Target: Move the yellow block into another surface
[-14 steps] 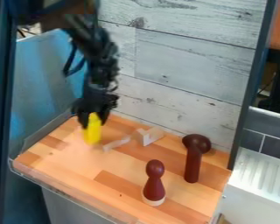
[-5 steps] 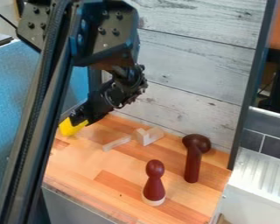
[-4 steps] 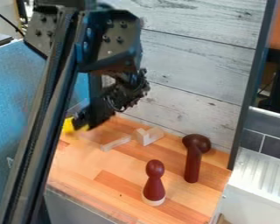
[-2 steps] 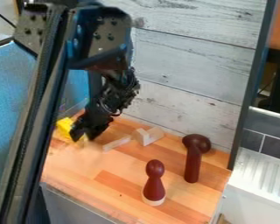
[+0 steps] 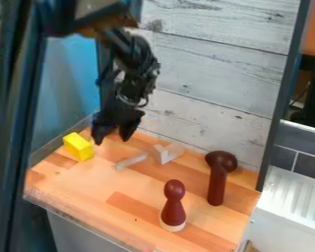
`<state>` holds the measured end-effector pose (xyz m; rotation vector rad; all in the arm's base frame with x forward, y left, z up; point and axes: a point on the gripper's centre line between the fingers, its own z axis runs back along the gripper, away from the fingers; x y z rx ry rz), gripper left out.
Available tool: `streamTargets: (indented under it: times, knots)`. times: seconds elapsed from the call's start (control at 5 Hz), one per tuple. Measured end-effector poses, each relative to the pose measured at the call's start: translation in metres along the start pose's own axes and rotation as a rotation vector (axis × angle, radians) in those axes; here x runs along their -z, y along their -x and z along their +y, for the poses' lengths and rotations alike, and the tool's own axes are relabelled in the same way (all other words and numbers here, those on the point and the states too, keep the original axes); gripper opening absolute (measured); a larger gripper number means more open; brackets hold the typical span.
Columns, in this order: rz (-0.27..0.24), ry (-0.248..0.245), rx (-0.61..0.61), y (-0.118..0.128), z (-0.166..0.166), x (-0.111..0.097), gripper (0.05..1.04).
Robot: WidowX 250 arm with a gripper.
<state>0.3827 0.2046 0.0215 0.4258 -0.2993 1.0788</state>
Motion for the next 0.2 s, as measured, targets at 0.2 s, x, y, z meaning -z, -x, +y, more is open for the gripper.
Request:
streamTargets:
  times: [0.2]
  knots:
    - [0.125,0.163,0.051,-0.0038,0.0054,-0.0383,1.0]
